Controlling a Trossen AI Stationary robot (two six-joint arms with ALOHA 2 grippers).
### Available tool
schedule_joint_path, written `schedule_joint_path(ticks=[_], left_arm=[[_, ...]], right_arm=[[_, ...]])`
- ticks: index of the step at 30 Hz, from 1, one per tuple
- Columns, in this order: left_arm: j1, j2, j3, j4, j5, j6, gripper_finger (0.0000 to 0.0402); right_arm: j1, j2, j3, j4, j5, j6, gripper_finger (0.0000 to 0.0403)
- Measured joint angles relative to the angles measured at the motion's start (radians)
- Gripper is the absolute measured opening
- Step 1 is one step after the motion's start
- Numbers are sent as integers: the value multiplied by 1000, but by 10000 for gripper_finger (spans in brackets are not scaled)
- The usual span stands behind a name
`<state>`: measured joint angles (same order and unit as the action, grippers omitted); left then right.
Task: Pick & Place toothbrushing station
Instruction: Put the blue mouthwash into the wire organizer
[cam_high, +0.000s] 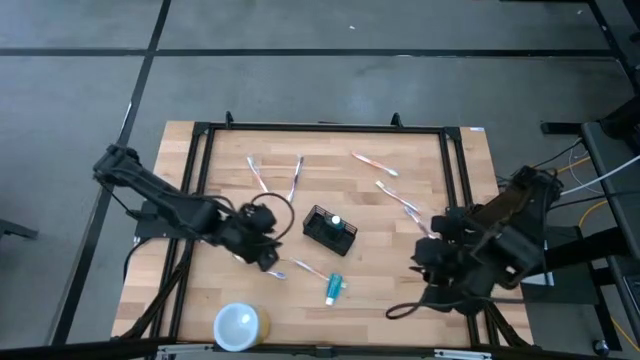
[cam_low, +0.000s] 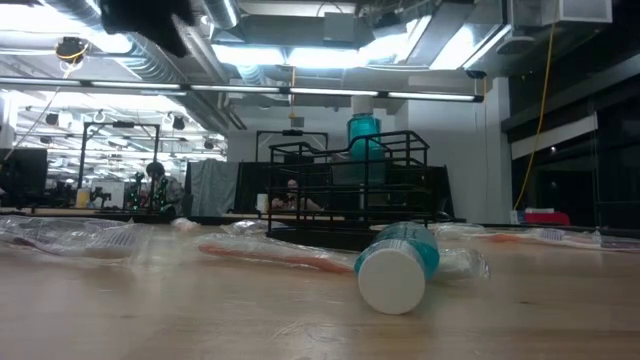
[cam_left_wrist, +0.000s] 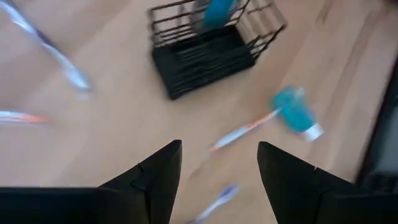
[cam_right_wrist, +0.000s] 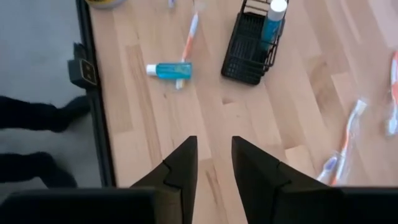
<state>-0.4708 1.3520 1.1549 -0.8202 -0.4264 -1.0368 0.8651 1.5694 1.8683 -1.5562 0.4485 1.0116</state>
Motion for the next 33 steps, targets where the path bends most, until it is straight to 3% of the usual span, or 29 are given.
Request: schedule_joint_path(ticks=[6, 13, 18, 25, 33], left_arm=[[9, 73, 1, 212, 14, -143, 207], [-1, 179, 2, 306, 151, -216, 207], [-1, 268, 16, 463, 209, -235, 207], [9, 465, 208, 417, 285, -169, 207], [-6, 604, 383, 225, 219, -239, 211]], right_arm=[[84, -17, 0, -13, 56, 56, 100], [137, -17, 0, -15, 70, 62, 100], [168, -17, 0, -15, 115, 80, 100], [173, -17, 0, -15, 118, 81, 100], [196, -17, 0, -15, 112, 146, 100]])
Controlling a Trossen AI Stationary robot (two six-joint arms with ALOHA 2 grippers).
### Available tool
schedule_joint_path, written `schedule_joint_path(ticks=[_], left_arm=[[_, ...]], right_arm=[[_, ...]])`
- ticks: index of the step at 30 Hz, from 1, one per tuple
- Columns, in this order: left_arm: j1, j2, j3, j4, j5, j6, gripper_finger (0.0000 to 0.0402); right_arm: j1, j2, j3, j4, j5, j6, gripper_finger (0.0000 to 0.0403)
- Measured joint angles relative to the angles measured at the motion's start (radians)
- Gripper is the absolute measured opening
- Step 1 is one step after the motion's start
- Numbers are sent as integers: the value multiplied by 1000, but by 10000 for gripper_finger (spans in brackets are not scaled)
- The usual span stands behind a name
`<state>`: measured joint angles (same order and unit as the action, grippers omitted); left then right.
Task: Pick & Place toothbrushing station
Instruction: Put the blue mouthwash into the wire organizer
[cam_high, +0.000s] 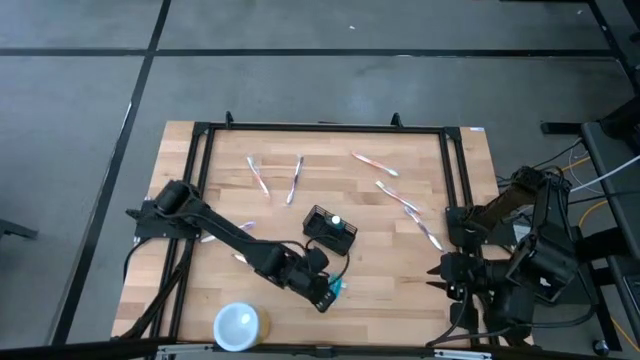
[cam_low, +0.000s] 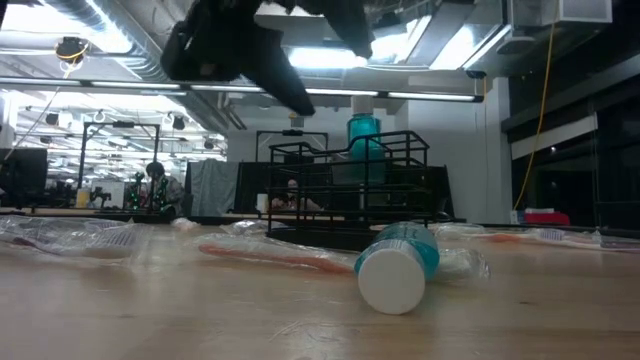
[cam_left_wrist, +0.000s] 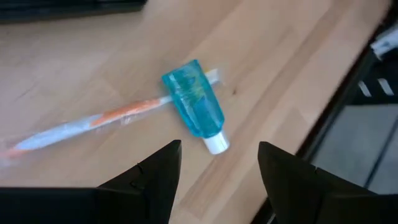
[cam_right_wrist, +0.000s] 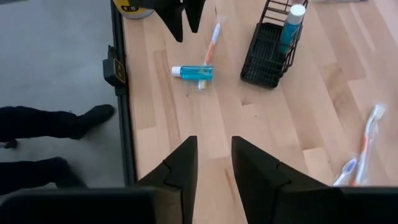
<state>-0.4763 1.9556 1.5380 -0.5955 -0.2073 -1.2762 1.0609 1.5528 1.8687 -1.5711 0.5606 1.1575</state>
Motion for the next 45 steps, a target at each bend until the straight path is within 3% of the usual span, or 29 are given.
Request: schedule_joint_path(ticks=[10, 19, 36, 45], left_arm=[[-28, 53, 5, 2, -9, -211, 240], [-25, 118, 6, 136, 54, -229, 239], [-13, 245, 111, 62, 71, -255, 239], [-6, 245, 114, 52, 84, -286, 237]], right_arm=[[44, 0, 0, 1, -3, 84, 100], [50, 1, 0, 5, 9, 73, 100], [55, 1, 0, 41, 8, 73, 100], [60, 1, 0, 47, 9, 70, 100]])
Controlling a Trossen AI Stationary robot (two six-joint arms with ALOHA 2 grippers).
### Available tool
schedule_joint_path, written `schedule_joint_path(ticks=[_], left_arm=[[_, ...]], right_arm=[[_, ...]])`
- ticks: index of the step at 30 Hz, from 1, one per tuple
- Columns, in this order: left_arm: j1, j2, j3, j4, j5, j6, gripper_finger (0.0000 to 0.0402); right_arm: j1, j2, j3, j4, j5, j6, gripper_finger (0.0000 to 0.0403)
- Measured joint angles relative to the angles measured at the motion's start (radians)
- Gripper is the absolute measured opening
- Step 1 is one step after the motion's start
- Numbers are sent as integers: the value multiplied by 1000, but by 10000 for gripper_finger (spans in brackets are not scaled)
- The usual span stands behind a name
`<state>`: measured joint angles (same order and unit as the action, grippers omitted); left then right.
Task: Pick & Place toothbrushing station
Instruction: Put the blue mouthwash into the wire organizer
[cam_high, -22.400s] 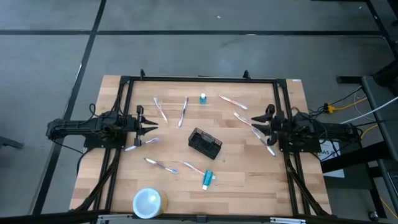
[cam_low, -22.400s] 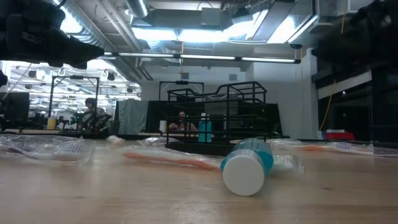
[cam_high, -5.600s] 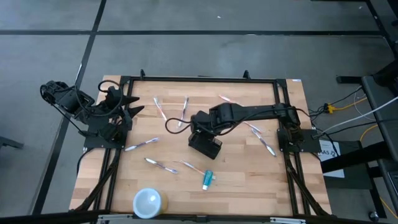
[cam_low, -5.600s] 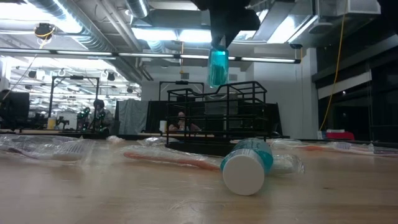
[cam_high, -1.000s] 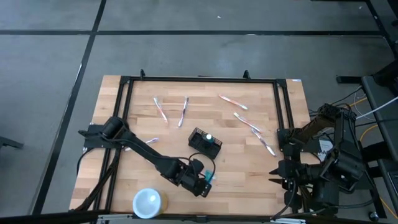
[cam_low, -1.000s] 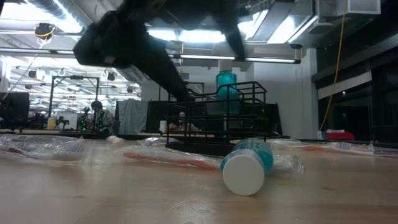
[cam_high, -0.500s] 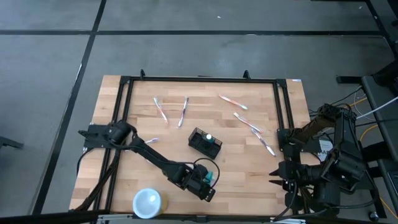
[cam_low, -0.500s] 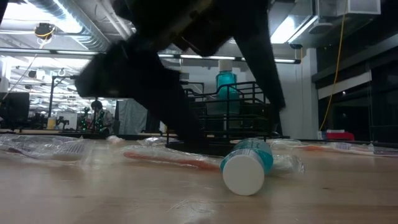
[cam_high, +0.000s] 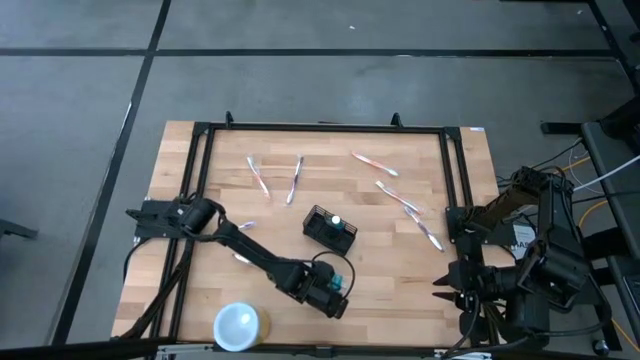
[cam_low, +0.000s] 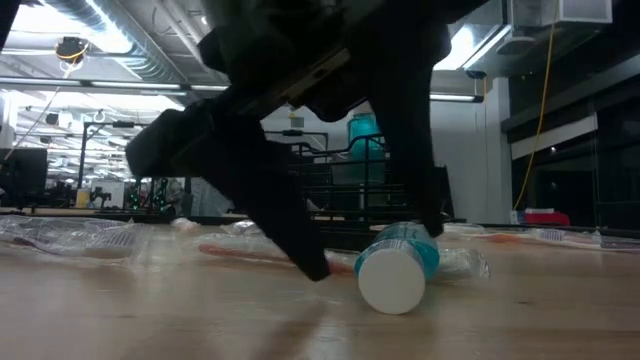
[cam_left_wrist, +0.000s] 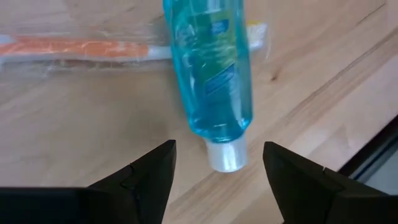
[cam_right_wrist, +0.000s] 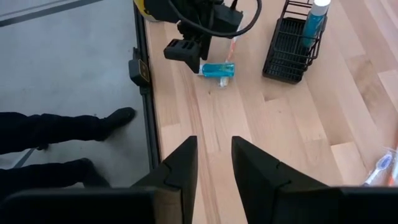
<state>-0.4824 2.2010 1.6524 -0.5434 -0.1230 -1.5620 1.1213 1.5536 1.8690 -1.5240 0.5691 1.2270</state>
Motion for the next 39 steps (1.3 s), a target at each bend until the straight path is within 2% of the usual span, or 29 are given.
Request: schedule_joint_path(ticks=[6, 12, 15, 20, 21, 27, 31, 35, 39], left_arm=[[1, 31, 3, 79, 57, -8, 215], [0, 42, 4, 73, 79, -33, 174], [2, 43, 3, 64, 75, -32, 126], [1, 51, 0, 99, 62, -2, 20], [-2, 53, 0, 114, 58, 0, 11], [-37, 15, -2, 118, -24, -1, 2], [-64, -43, -1, 116, -131, 95, 3], [-80, -92, -1, 99, -197, 345, 16], [-67, -121, -1, 75, -178, 622, 59]], right_arm=[[6, 0, 0, 4, 21, 2, 100], [19, 0, 0, 6, 30, 20, 100], [24, 0, 0, 7, 30, 25, 100], [31, 0, 0, 16, 55, 33, 100], [31, 0, 0, 16, 57, 36, 100], [32, 0, 0, 27, 78, 41, 100], [33, 0, 0, 34, 91, 41, 100], [33, 0, 0, 55, 119, 20, 100], [33, 0, 0, 61, 127, 14, 100]])
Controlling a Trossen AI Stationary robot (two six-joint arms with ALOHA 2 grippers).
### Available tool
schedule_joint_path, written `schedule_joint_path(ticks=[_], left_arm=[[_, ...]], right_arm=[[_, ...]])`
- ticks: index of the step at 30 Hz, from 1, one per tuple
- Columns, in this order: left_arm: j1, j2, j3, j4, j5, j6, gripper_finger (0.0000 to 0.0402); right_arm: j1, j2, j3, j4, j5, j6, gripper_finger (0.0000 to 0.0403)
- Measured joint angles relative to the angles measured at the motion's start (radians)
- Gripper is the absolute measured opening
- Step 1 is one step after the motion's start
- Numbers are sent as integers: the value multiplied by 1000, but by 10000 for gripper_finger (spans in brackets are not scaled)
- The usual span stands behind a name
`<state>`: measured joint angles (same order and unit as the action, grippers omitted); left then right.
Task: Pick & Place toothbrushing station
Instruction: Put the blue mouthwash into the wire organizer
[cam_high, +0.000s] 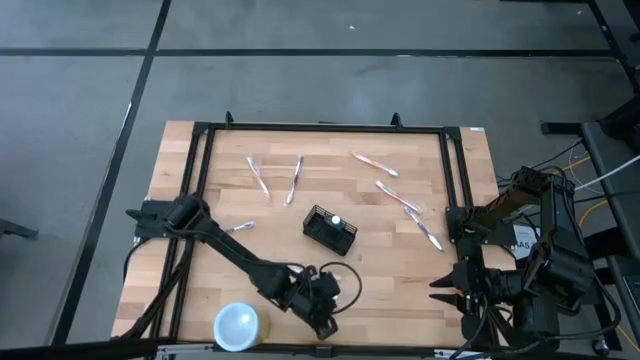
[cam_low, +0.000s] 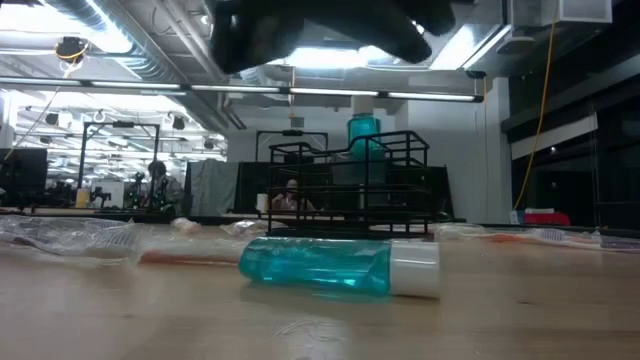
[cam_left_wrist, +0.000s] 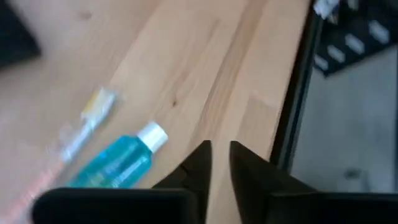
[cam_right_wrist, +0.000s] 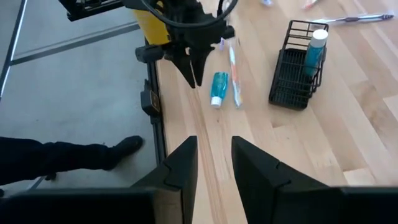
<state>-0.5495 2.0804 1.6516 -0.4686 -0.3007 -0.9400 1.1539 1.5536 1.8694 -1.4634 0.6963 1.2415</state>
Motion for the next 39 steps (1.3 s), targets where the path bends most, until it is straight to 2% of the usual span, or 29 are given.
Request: schedule_joint_path(ticks=[6, 9, 12, 16, 28, 39], left_arm=[[56, 4, 1, -50, 118, 298, 156], [82, 7, 0, -94, 138, 430, 196], [102, 7, 1, -94, 139, 550, 220], [114, 7, 0, -140, 168, 628, 227], [83, 41, -9, -191, 223, 643, 214], [57, 72, 14, -131, 165, 664, 214]], right_arm=[[0, 0, 0, 21, 4, 6, 100], [0, 0, 0, 25, 4, 21, 100], [0, 0, 0, 28, 4, 32, 100], [0, 0, 0, 34, 4, 34, 100], [0, 0, 0, 36, 18, 54, 100], [0, 0, 0, 58, 23, 58, 100]])
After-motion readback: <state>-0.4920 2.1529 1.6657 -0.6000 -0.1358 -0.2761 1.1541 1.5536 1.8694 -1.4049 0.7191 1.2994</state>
